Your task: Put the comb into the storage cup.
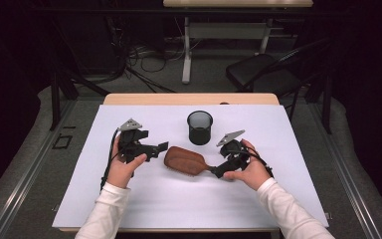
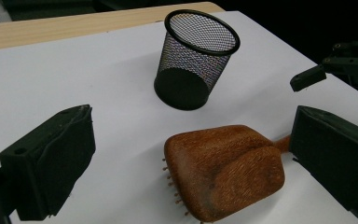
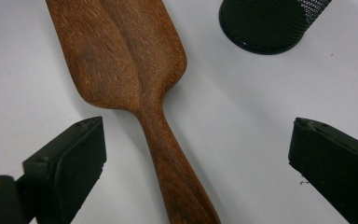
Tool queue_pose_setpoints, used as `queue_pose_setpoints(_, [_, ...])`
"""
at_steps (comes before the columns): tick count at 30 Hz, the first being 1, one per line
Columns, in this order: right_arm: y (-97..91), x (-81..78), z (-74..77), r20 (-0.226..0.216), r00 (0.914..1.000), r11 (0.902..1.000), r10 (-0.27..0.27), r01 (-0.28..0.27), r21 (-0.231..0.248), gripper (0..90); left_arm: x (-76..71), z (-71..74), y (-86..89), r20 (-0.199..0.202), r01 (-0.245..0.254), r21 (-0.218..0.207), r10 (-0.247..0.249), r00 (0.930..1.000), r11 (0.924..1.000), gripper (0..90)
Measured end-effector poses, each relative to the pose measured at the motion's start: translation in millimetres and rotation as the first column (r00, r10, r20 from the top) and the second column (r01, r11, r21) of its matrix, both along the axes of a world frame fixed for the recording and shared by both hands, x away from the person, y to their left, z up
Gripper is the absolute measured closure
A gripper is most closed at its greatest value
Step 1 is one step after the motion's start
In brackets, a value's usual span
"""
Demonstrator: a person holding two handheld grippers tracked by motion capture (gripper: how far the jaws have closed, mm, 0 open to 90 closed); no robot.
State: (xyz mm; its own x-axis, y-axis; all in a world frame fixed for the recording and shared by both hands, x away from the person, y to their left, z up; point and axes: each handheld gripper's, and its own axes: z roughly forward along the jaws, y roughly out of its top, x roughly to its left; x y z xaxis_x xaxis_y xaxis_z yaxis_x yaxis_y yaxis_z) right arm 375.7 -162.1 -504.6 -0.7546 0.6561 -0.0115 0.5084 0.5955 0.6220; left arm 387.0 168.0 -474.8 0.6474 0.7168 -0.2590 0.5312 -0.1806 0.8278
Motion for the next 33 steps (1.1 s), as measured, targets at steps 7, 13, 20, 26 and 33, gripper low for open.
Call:
queue_pose_setpoints(7, [4.4,2.6,-0.5,0.001,0.9994,0.9988,0.035,-0.035,-0.034,6.9,-2.5,-2.6,2.0,-0.003,-0.001,0.003,0.001,1.0,1.0,0.5])
queue_pose_setpoints(13, [8.4,4.1,1.6,0.023,0.997,0.9956,0.073,-0.072,-0.06,10.5,-4.7,-1.8,3.2,0.001,-0.003,0.005,0.003,1.0,1.0,0.5])
queue_pose_setpoints(20, [14.1,5.8,-0.7,0.028,0.9944,0.992,0.102,-0.099,-0.078,14.7,-6.7,-2.2,-0.6,0.0,0.01,0.006,-0.01,0.9999,0.9999,0.5])
queue_pose_setpoints(26, [20.8,6.1,-1.1,0.024,0.991,0.9862,0.132,-0.129,-0.105,15.4,-8.1,-1.6,-1.4,0.001,0.014,0.006,-0.014,0.9999,0.9999,0.5])
queue_pose_setpoints(33, [24.7,5.9,-0.5,0.031,0.9863,0.9799,0.162,-0.157,-0.123,17.6,-8.5,-1.7,-1.4,0.002,0.015,0.008,-0.015,0.9999,0.9999,0.5])
